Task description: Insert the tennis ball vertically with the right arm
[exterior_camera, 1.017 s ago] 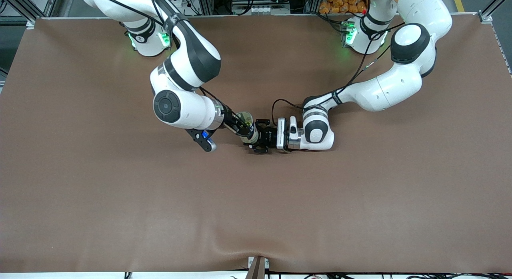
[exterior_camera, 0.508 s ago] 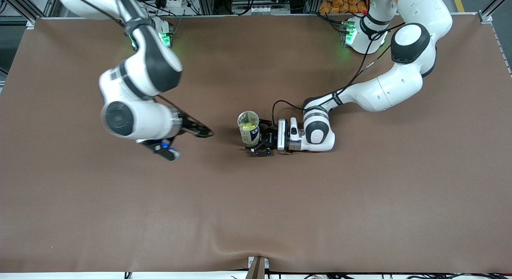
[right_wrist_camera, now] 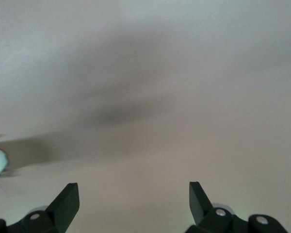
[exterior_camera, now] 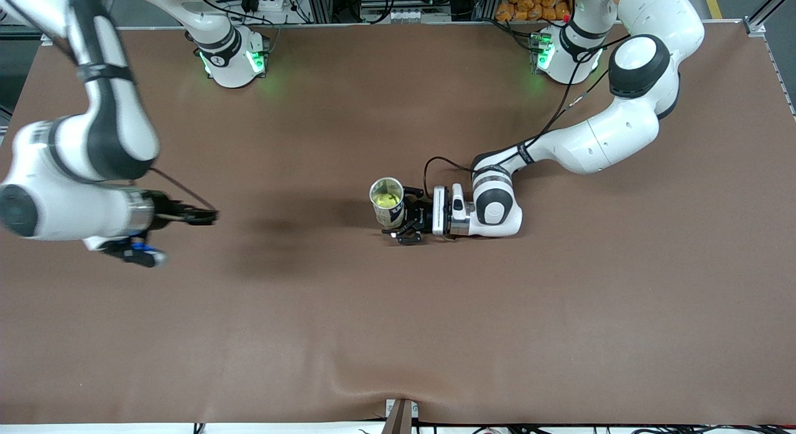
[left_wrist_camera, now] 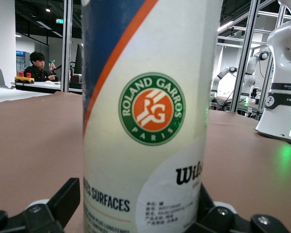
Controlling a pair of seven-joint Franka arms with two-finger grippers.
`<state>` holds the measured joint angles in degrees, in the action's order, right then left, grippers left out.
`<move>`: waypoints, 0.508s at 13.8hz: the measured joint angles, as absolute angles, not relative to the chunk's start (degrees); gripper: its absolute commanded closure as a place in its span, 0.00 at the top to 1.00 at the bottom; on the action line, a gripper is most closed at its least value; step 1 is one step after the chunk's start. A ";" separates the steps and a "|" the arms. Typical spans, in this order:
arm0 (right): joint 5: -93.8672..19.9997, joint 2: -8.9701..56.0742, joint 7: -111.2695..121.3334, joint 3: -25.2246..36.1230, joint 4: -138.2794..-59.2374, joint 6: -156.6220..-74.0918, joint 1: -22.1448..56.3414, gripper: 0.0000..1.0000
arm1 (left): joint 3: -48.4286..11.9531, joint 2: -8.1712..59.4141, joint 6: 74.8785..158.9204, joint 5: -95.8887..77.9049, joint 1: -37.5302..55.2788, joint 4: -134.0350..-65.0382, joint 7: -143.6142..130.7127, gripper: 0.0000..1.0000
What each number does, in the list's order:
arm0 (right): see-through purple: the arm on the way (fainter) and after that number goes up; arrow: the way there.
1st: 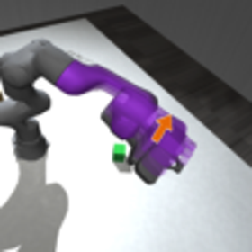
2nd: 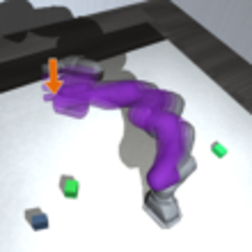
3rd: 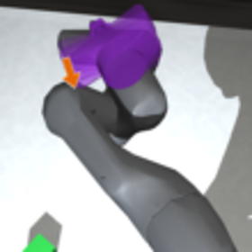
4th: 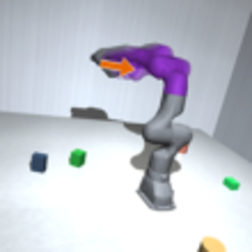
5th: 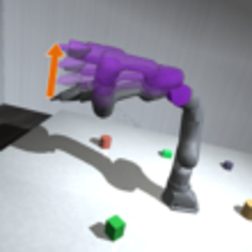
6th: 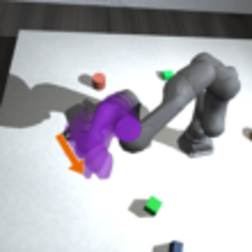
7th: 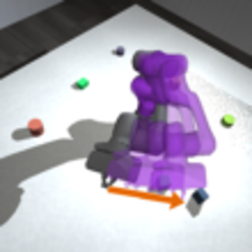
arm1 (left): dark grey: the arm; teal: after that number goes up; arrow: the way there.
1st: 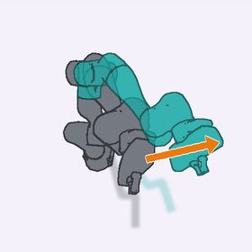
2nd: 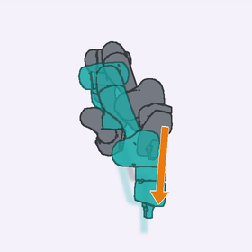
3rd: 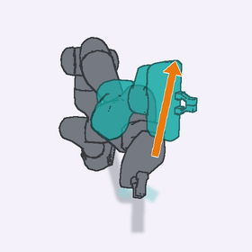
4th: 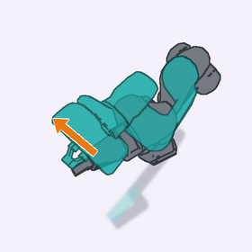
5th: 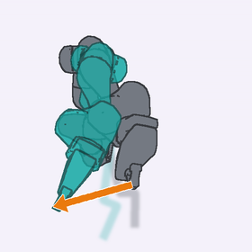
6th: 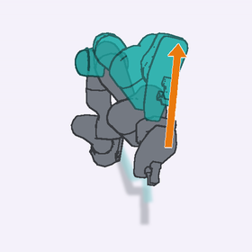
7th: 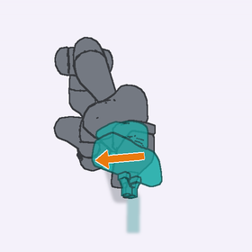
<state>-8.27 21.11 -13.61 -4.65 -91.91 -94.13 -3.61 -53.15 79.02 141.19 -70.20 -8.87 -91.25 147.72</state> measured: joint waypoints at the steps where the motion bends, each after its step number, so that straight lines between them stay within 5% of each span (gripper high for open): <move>1: -7.72 21.08 -10.61 -4.65 -91.93 -94.13 -5.82 1.00 | -53.09 79.02 141.18 -70.20 -8.93 -91.30 147.70 1.00; 7: -2.16 18.19 0.17 -4.36 -92.25 -96.47 -11.40 1.00 | -52.94 77.93 141.13 -70.20 -11.05 -93.63 147.60 1.00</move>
<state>-2.16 18.19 0.17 -4.36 -92.25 -96.47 -11.40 -52.94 77.93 141.13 -70.20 -11.05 -93.63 147.60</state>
